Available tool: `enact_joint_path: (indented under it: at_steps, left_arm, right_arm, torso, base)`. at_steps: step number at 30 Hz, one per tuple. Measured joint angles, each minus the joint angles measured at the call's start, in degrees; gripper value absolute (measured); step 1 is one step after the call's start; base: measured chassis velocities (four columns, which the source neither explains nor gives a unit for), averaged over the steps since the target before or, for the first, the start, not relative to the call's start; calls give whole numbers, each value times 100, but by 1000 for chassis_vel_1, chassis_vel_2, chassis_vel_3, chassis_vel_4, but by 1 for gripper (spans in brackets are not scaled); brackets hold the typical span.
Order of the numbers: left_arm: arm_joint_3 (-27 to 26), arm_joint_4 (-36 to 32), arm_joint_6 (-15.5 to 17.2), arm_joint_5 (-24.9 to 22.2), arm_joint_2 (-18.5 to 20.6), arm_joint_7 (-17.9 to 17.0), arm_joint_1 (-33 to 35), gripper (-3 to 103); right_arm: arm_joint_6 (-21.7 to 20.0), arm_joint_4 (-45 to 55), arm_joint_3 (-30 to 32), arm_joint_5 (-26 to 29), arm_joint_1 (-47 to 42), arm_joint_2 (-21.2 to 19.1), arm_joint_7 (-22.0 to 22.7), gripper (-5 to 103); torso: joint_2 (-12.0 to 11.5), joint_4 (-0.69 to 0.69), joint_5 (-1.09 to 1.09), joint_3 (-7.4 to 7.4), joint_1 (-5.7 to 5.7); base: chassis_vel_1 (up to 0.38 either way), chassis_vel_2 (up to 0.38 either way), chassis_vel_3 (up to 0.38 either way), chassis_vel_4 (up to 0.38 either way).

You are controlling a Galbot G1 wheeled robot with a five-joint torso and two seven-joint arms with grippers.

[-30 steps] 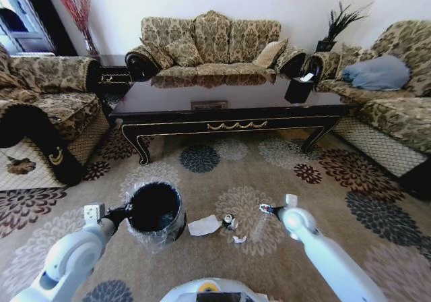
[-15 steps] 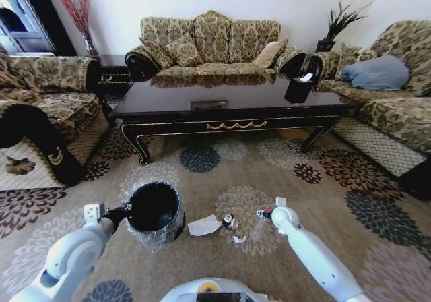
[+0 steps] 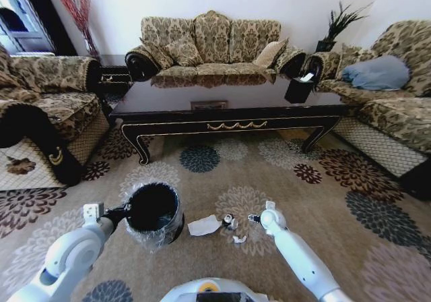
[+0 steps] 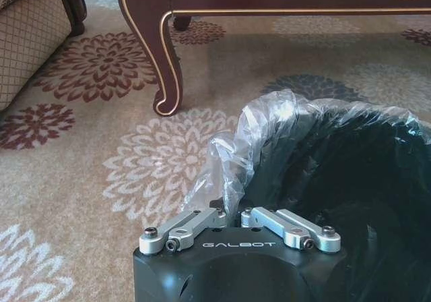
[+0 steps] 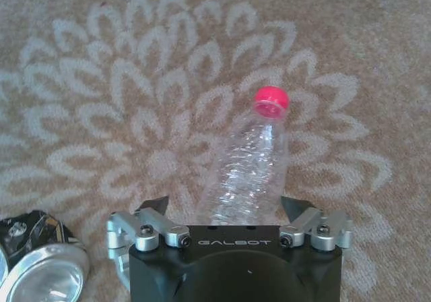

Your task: Move to the front of the table and pick up the trash from the floor, then place it into the trash bin.

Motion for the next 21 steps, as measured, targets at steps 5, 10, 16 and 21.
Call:
enact_joint_path:
  at_steps: [5, 10, 16, 21]
  left_arm:
    - [29, -2, 0, -3, 0, -3, -25, 4]
    - [28, -14, 0, -20, -5, -3, -30, 4]
    - [9, -16, 0, -34, -21, -2, -3, 4]
    - [1, -16, 0, -59, -16, -1, -11, 4]
  right_arm:
    - [5, -3, 65, 55, 12, -74, 11, 77]
    - [30, -80, 112, -22, -29, -68, -67, 60]
    - [62, -82, 163, -112, -107, -45, -136, 39]
    - [94, -36, 222, -176, -208, -79, -196, 30]
  torso:
    - [0, 0, -1, 0, 0]
    - [1, -1, -1, -1, 0]
    - [1, 1, -2, -1, 0]
    - [2, 2, -2, -2, -1]
  base:
    - [0, 0, 0, 0]
    - [0, 0, 0, 0]
    - [0, 0, 0, 0]
    - [0, 0, 0, 0]
